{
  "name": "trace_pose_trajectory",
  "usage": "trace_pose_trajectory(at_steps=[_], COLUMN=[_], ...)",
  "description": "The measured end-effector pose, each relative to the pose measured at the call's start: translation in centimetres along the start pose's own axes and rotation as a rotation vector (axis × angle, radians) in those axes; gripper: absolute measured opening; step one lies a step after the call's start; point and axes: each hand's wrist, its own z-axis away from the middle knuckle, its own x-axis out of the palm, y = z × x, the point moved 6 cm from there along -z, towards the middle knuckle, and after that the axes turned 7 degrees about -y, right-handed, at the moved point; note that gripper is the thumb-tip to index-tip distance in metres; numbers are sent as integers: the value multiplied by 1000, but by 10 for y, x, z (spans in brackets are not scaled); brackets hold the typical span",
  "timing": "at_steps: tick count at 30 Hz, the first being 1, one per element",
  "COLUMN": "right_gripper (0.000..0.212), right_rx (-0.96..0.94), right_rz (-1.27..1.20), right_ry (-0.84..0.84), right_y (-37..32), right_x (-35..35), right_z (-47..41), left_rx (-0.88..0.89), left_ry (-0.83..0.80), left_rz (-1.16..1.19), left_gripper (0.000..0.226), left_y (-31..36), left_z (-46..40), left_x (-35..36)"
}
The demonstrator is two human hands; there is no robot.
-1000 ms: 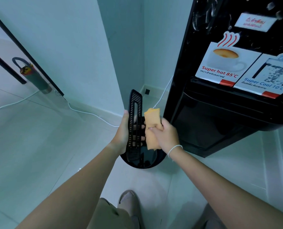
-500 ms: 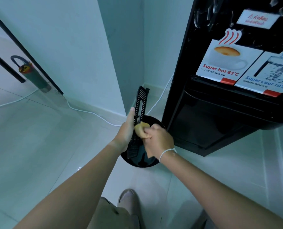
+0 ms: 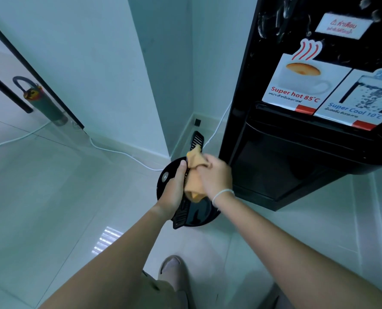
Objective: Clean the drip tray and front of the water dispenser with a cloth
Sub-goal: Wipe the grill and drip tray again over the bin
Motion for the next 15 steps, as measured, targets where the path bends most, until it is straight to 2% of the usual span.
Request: trace_pose_trajectory(at_steps=[3, 9, 12, 15], right_gripper=[21, 17, 10, 16], right_rx=[31, 27, 27, 6], right_rz=[-23, 24, 27, 72], right_ry=[91, 98, -42, -234], right_y=[-15, -11, 8, 31], right_x=[-24, -36, -10, 16], right_z=[-25, -36, -18, 6], left_rx=[-88, -143, -122, -98], left_ry=[-19, -3, -4, 49], left_rz=[-86, -158, -121, -50], left_gripper=[63, 69, 67, 66], left_y=[-8, -13, -11, -1], left_z=[4, 4, 0, -6], left_x=[3, 0, -3, -12])
